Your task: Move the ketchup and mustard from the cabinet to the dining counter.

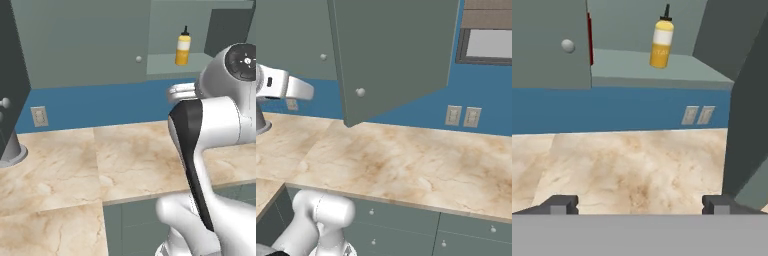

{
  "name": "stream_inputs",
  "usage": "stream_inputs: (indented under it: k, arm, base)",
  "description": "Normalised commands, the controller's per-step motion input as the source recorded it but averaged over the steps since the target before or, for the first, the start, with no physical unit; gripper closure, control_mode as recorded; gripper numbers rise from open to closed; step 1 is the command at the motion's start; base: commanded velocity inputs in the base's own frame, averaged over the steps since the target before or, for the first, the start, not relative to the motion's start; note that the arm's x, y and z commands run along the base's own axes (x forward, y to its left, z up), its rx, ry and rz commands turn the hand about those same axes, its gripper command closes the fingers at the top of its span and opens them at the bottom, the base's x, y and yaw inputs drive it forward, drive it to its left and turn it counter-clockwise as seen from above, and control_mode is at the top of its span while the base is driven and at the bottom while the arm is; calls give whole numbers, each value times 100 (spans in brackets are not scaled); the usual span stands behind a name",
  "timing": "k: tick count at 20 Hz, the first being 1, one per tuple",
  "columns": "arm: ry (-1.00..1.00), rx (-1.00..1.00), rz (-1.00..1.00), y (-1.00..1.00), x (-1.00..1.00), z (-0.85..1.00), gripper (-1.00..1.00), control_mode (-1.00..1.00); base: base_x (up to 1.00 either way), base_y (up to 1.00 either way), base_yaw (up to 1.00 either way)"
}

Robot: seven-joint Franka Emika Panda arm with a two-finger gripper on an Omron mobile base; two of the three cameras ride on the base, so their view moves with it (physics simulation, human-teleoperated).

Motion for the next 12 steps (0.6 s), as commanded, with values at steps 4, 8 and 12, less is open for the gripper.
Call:
stream_inputs:
  k: [4,8,12]
  arm:
    - [0,0,0,-13,100,0,-100,-100]
    - [-4,0,-6,-23,100,0,-100,-100]
    - [-12,-4,-21,-25,84,0,-100,-100]
  base:
    - [0,0,0]
    - [0,0,0]
    - [0,0,0]
